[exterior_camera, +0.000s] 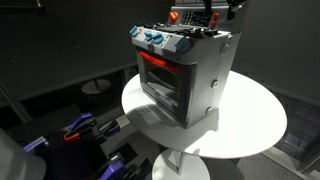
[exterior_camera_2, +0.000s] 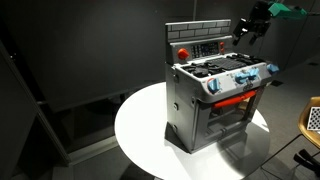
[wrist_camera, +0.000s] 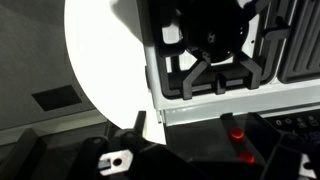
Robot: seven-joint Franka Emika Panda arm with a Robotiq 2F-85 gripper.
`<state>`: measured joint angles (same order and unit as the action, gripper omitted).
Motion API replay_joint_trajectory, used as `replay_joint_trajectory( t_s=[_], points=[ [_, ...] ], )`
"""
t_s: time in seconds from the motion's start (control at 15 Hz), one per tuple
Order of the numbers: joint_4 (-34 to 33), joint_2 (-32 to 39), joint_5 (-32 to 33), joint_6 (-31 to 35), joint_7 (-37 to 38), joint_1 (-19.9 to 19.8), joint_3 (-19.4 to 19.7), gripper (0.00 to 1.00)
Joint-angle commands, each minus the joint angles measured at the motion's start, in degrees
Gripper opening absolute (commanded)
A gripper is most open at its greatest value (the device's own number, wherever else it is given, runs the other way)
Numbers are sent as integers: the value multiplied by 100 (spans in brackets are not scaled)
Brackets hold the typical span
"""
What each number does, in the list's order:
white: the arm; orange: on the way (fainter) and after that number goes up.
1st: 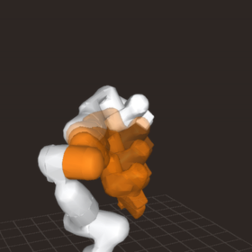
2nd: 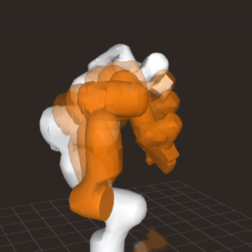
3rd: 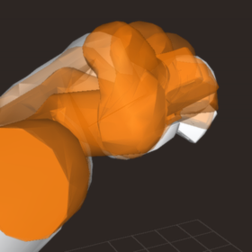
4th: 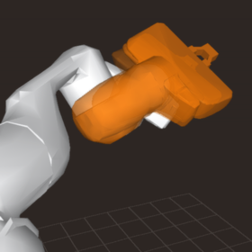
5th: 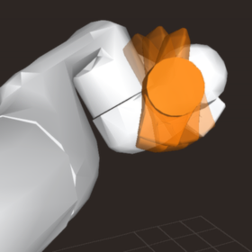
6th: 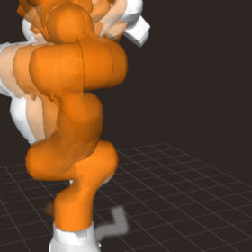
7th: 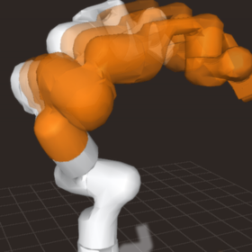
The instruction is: Press the bottom orange on the microwave oven controlling panel of the stove
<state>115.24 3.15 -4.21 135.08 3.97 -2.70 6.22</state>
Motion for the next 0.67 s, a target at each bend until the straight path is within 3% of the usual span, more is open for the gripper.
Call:
replay_joint_trajectory(
  t_s=[0.0,0.6],
  points=[
    [-482,334,115,-307,294,-64,-48,100],
    [-992,752,97,-712,415,-48,-48,100]
  ],
)
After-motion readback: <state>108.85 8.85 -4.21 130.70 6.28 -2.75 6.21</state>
